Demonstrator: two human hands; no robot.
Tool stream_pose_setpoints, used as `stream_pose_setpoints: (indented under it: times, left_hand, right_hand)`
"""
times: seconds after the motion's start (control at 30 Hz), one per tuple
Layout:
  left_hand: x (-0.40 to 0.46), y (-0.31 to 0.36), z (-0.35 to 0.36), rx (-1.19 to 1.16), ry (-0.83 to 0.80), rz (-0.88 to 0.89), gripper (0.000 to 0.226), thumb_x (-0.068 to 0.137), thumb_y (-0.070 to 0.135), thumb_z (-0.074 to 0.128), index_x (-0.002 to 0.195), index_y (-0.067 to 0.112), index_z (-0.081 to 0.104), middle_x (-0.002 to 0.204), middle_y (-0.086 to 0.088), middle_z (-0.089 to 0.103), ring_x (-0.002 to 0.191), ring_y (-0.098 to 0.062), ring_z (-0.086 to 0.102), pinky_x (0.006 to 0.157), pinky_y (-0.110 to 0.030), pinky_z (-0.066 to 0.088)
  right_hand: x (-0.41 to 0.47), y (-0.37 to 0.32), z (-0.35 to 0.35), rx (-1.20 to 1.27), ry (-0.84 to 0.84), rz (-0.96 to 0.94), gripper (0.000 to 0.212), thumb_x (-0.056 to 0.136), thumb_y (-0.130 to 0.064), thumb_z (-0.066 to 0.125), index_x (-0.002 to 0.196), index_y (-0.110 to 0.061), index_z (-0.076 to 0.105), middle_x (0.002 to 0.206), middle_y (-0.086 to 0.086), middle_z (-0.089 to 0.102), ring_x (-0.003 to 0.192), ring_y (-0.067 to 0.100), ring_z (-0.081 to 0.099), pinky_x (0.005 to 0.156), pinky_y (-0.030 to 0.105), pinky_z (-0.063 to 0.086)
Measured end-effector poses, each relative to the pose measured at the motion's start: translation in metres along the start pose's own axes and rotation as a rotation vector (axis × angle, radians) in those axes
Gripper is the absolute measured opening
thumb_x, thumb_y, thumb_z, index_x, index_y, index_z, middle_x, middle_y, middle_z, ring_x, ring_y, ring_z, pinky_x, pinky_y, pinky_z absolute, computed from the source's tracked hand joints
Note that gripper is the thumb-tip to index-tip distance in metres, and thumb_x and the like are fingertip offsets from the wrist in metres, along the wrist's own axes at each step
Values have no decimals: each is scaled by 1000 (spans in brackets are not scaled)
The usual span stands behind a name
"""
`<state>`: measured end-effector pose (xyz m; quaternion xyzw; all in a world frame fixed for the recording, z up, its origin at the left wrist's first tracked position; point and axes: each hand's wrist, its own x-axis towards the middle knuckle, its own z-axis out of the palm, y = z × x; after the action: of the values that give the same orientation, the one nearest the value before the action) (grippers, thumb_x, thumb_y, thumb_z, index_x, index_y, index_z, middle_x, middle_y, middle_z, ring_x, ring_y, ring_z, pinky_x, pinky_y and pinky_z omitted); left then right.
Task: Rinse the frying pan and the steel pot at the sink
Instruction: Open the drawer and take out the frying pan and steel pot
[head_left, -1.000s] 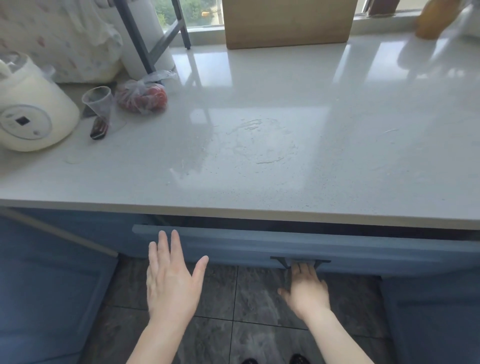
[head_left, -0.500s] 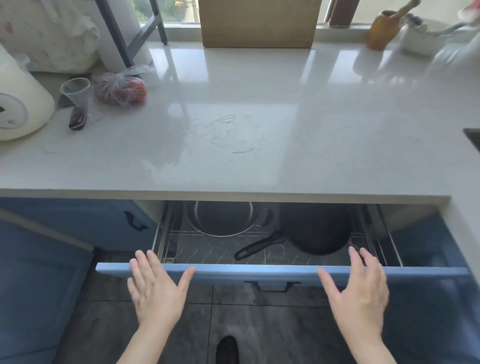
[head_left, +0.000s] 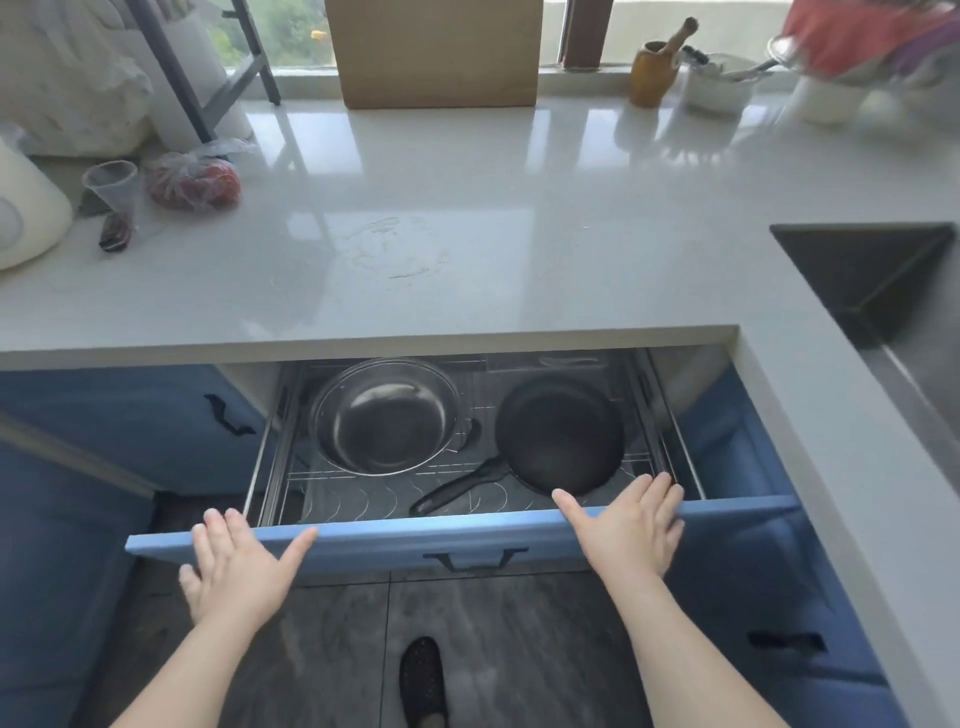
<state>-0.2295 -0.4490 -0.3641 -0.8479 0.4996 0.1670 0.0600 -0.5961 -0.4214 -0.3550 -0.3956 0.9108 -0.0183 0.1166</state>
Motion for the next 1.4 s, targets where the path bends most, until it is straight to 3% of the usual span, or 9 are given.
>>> stream_pose_setpoints:
  times: [0.47, 1.4]
  left_hand:
    - [-73, -50, 18, 8, -13, -33, 110, 78, 83, 30, 156, 10, 3, 165, -6, -7, 151, -21, -7, 120, -48, 10]
    - [-86, -55, 8, 120, -77, -49, 109, 80, 85, 25, 156, 10, 4, 165, -6, -4, 151, -21, -5, 119, -47, 13]
  right_hand:
    - [-70, 56, 11, -24, -45, -3, 125, 68, -90, 38, 151, 2, 19, 159, 18, 16, 147, 33, 7, 114, 48, 22]
    - [-84, 71, 4, -45, -93, -13, 120, 72, -91, 26, 153, -3, 10, 162, 12, 9, 149, 27, 3, 116, 47, 19]
